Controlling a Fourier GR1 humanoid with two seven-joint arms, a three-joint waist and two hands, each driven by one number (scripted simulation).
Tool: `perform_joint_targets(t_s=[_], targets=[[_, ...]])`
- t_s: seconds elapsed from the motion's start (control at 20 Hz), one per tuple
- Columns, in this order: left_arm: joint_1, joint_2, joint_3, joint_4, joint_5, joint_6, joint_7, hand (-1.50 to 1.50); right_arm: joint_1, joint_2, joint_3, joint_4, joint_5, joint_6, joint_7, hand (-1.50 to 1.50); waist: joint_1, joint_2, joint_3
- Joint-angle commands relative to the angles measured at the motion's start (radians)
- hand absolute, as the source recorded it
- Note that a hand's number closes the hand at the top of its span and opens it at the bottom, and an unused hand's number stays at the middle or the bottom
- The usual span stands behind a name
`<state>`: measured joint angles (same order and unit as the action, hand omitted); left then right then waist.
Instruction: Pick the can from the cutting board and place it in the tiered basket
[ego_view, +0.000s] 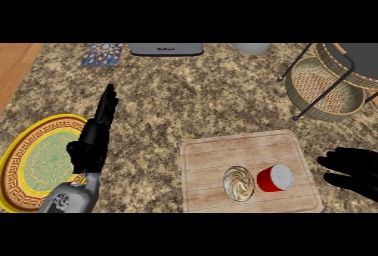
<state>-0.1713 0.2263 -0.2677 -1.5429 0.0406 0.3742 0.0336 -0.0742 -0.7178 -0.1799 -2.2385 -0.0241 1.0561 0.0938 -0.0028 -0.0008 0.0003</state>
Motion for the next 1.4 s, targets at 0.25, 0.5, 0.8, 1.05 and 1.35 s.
perform_joint_targets(t_s=[0.25, 0.5, 0.8, 1.05, 1.35], targets=[[-0.033, -0.046, 0.020, 0.030, -0.049, -0.018, 0.021, 0.00, 0.028, 0.058, 0.083, -0.001, 0.323, 0.020, -0.126, -1.50, 0.004, 0.001, 0.001], [-0.003, -0.022, 0.064, -0.020, -0.018, -0.068, 0.036, 0.00, 0.099, -0.041, -0.028, -0.018, 0.371, 0.025, -0.291, -1.50, -0.003, 0.000, 0.001], [0.013, -0.042, 0.078, -0.001, -0.044, -0.079, -0.006, 0.00, -0.037, -0.007, 0.147, 0.065, 0.481, -0.057, -0.257, -1.50, 0.011, 0.002, -0.001], [0.026, -0.030, 0.107, -0.025, -0.038, -0.100, 0.009, 0.00, 0.059, -0.064, 0.174, 0.025, 0.626, -0.188, -0.429, -1.50, 0.003, 0.000, 0.000], [-0.010, -0.071, 0.134, 0.052, -0.062, -0.115, -0.023, 0.00, 0.078, -0.001, 0.225, 0.150, 0.786, -0.345, -0.484, -1.50, 0.001, 0.001, 0.000]])
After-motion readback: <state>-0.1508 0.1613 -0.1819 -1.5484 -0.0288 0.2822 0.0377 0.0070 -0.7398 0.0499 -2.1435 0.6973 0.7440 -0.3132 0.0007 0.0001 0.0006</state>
